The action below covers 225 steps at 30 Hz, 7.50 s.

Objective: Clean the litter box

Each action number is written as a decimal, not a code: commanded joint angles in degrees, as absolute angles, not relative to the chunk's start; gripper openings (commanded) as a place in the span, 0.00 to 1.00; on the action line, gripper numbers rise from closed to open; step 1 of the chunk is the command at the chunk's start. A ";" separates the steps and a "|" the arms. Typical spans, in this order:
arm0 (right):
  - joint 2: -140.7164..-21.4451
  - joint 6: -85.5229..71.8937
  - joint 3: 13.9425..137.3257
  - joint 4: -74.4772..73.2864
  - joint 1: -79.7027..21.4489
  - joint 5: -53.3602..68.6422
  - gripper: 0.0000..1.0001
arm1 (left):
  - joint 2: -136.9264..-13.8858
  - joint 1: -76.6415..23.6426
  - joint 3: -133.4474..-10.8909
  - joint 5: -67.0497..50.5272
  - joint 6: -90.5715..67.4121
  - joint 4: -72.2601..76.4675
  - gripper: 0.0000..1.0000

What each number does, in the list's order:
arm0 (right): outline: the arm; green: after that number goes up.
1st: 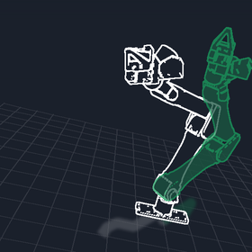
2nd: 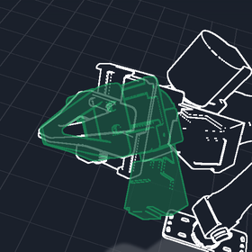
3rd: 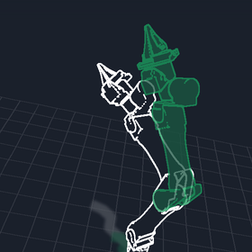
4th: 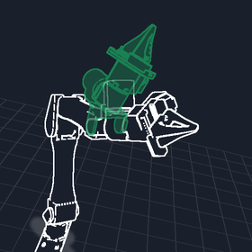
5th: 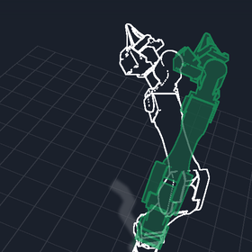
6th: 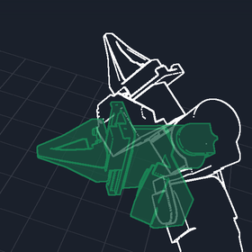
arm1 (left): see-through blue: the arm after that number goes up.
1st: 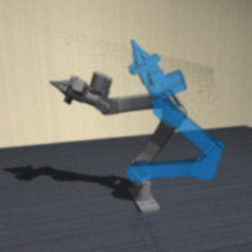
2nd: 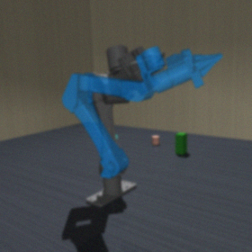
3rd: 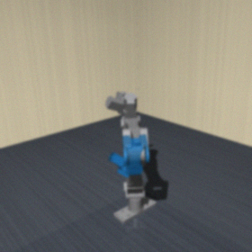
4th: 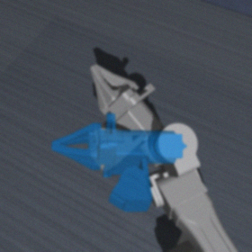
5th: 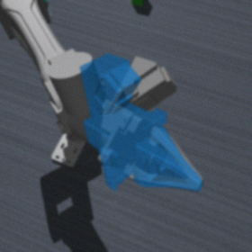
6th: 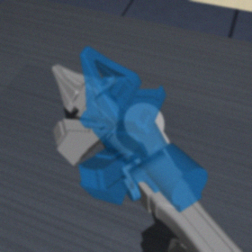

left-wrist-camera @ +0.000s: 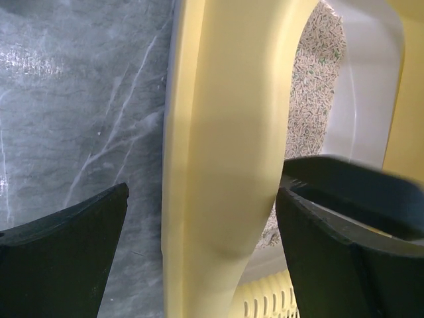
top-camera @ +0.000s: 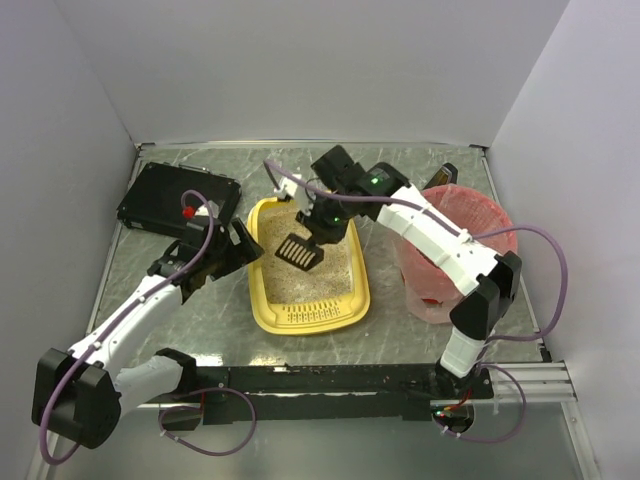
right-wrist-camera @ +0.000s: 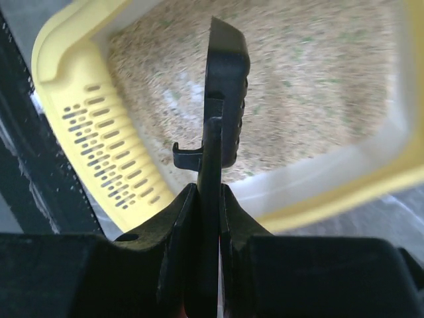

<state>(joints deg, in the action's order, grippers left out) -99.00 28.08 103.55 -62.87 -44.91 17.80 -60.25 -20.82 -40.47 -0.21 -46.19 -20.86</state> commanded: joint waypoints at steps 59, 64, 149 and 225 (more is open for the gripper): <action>-106.35 -32.08 82.97 -29.81 -38.58 31.89 0.00 | -69.61 -23.55 -36.39 -6.77 -54.14 -13.45 0.78; -106.44 -34.27 81.83 -24.44 -38.32 38.15 0.00 | -69.52 -23.56 -36.73 -5.46 -54.41 -14.50 0.78; -88.60 -26.55 74.45 -15.55 -39.46 11.44 0.00 | -66.71 -23.55 -36.74 -2.55 -54.58 -10.72 0.85; -89.92 -21.45 89.99 -35.85 -38.41 0.11 1.00 | -59.26 -23.55 -41.83 13.62 -53.52 -24.42 0.97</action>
<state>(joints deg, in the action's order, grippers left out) -96.73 -23.31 86.98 -34.50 -38.74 6.83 -63.42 -23.68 -38.48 8.03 -52.25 -19.99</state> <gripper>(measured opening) 0.974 0.972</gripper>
